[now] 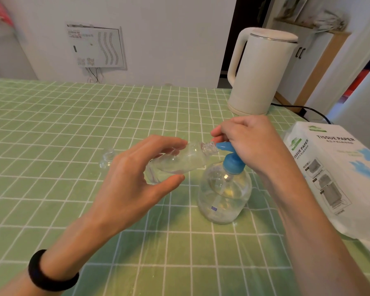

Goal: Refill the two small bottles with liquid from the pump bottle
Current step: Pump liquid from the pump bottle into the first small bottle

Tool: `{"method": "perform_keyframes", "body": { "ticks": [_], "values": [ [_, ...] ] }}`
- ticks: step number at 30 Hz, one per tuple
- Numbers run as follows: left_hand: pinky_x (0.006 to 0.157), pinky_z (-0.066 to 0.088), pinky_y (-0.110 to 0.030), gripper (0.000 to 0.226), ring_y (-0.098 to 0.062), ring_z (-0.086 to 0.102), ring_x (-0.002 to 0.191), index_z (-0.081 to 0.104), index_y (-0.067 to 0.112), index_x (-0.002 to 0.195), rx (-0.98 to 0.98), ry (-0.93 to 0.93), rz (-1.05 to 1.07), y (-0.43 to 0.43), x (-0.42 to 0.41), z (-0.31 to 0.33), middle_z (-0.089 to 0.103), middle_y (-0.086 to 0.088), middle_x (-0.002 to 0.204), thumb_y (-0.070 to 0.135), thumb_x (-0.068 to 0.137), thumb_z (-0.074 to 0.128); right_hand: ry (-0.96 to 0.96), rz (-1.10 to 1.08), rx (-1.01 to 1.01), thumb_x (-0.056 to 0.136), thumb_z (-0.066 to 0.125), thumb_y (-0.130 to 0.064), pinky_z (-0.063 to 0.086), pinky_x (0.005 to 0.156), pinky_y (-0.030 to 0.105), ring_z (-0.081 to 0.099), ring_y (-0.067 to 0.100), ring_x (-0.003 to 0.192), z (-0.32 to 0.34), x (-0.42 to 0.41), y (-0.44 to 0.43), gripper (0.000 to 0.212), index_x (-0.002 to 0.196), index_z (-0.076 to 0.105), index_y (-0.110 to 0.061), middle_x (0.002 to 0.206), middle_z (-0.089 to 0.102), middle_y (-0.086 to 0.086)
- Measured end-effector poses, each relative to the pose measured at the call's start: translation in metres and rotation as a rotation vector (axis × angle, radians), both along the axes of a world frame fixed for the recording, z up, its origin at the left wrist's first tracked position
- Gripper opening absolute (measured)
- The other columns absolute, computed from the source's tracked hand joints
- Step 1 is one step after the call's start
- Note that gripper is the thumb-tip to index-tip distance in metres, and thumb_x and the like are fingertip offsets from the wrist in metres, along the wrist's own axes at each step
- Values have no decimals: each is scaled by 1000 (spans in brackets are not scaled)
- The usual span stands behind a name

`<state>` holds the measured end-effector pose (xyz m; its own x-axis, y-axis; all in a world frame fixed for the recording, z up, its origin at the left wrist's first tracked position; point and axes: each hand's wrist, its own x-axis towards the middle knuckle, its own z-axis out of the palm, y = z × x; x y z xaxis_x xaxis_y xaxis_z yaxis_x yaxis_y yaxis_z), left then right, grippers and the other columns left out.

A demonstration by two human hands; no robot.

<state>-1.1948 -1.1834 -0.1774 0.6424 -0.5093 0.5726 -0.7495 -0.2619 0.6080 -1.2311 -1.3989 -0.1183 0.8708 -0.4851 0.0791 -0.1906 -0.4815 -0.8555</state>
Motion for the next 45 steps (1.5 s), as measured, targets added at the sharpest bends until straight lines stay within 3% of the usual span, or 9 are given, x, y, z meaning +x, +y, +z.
{"method": "perform_keyframes", "body": {
  "ticks": [17, 22, 28, 33, 38, 45],
  "values": [
    [100, 55, -24, 55, -3, 69, 115, 68, 24, 131, -6, 17, -2, 1, 1, 0, 72, 15, 123, 13, 83, 90, -53, 33, 49, 95, 53, -17, 58, 89, 34, 74, 3, 79, 1, -2, 5, 29, 81, 78, -22, 75, 79, -12],
    [100, 55, -23, 51, -3, 69, 114, 68, 25, 131, -9, 16, -2, 0, 0, 1, 72, 16, 123, 24, 82, 83, 11, 59, 124, 96, 54, -24, 52, 81, 28, 73, 3, 82, 3, -2, 4, 29, 83, 79, -21, 79, 80, -11],
    [99, 55, -22, 53, -4, 70, 113, 68, 23, 131, -7, 16, 3, 0, 2, 1, 72, 14, 122, 15, 83, 89, 74, 50, 56, 97, 50, -20, 44, 64, 22, 65, -6, 66, 2, -1, 4, 36, 81, 82, -22, 70, 75, -14],
    [99, 55, -23, 51, -5, 69, 114, 69, 22, 130, -6, 9, 0, 1, 1, 1, 73, 14, 121, 15, 84, 89, 88, 42, 33, 97, 49, -21, 46, 66, 24, 70, 7, 77, 2, -2, 3, 37, 80, 82, -24, 69, 73, -18],
    [99, 55, -27, 51, -4, 69, 115, 68, 24, 130, -8, 18, -2, 0, 1, -1, 72, 16, 123, 18, 84, 89, 32, 72, 98, 98, 50, -23, 47, 73, 24, 70, -2, 77, 2, -1, 2, 34, 85, 81, -21, 78, 79, -12],
    [99, 55, -26, 50, -5, 69, 115, 69, 23, 131, -9, 23, -4, 1, 3, -1, 72, 16, 123, 22, 83, 85, 15, 150, 197, 96, 55, -23, 50, 76, 24, 73, 1, 76, 2, -1, 2, 31, 85, 82, -16, 85, 81, -5]
  ]
}}
